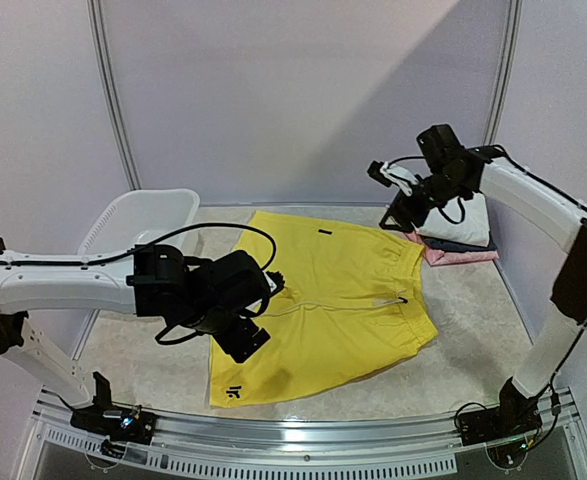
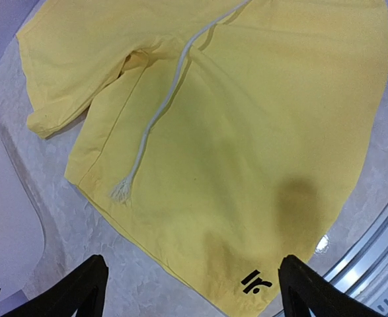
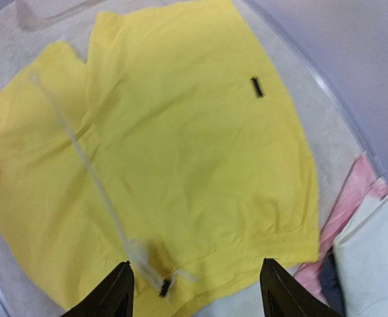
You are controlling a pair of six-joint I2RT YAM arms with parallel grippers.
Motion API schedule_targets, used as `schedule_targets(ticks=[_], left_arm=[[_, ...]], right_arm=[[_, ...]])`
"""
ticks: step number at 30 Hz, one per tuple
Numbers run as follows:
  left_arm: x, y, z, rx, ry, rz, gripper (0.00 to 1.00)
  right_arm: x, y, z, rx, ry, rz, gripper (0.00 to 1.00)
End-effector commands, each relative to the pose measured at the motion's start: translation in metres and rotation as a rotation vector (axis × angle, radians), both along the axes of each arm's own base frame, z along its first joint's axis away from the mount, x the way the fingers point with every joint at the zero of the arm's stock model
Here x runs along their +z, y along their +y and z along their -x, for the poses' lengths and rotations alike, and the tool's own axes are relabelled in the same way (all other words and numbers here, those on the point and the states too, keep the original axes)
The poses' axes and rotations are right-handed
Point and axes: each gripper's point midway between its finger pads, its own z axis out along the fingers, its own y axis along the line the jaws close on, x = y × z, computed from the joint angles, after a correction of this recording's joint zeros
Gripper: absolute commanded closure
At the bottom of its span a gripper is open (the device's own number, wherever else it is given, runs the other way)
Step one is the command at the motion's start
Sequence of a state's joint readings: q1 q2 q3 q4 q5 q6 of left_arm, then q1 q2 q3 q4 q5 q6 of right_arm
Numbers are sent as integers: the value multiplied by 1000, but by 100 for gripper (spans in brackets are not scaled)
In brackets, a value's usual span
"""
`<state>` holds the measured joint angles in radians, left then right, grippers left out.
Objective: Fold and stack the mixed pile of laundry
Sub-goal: Smooth out the flattened shorts at the center of the board.
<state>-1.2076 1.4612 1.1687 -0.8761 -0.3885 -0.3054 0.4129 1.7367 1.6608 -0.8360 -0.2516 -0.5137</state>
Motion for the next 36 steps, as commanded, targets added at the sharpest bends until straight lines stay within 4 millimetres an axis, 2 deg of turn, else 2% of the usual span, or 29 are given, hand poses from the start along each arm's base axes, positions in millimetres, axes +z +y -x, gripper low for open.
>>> schedule_targets(ticks=[1, 3, 5, 8, 10, 11, 14, 15, 19, 23, 27, 29, 32, 33, 36], left_arm=[[0, -12, -36, 89, -85, 73, 8], [14, -30, -64, 129, -112, 167, 7], [26, -50, -97, 162, -124, 252, 6], [37, -80, -149, 200, -131, 330, 10], [37, -104, -178, 200, -111, 388, 13], [44, -120, -193, 192, -107, 433, 16], [28, -155, -224, 179, -31, 508, 23], [9, -164, -231, 181, 1, 511, 25], [-18, -189, -251, 221, 95, 643, 27], [-49, -196, -265, 286, 169, 721, 29], [-80, -191, -276, 357, 232, 749, 30], [-95, -186, -279, 390, 264, 754, 31], [-114, -175, -283, 438, 285, 749, 31], [-118, -171, -285, 451, 286, 747, 32], [-129, -159, -289, 492, 293, 733, 32]], right_arm=[[-101, -40, 92, 54, 399, 80, 34], [-123, -55, 118, 50, 491, 93, 33], [-133, -65, 132, 30, 549, 78, 34], [-136, -78, 134, -23, 575, 50, 35], [-135, -85, 132, -62, 595, 26, 36], [-136, -88, 133, -74, 610, 12, 36], [-141, -92, 140, -75, 660, -14, 39], [-145, -92, 145, -65, 682, -15, 39], [-157, -90, 159, -9, 749, -14, 40], [-168, -88, 170, 18, 816, -24, 46], [-179, -90, 185, 21, 889, -17, 58], [-184, -92, 193, 19, 921, -7, 69], [-187, -98, 208, 15, 983, 9, 94], [-190, -102, 210, 28, 980, 15, 99], [-195, -117, 211, -2, 986, 57, 100]])
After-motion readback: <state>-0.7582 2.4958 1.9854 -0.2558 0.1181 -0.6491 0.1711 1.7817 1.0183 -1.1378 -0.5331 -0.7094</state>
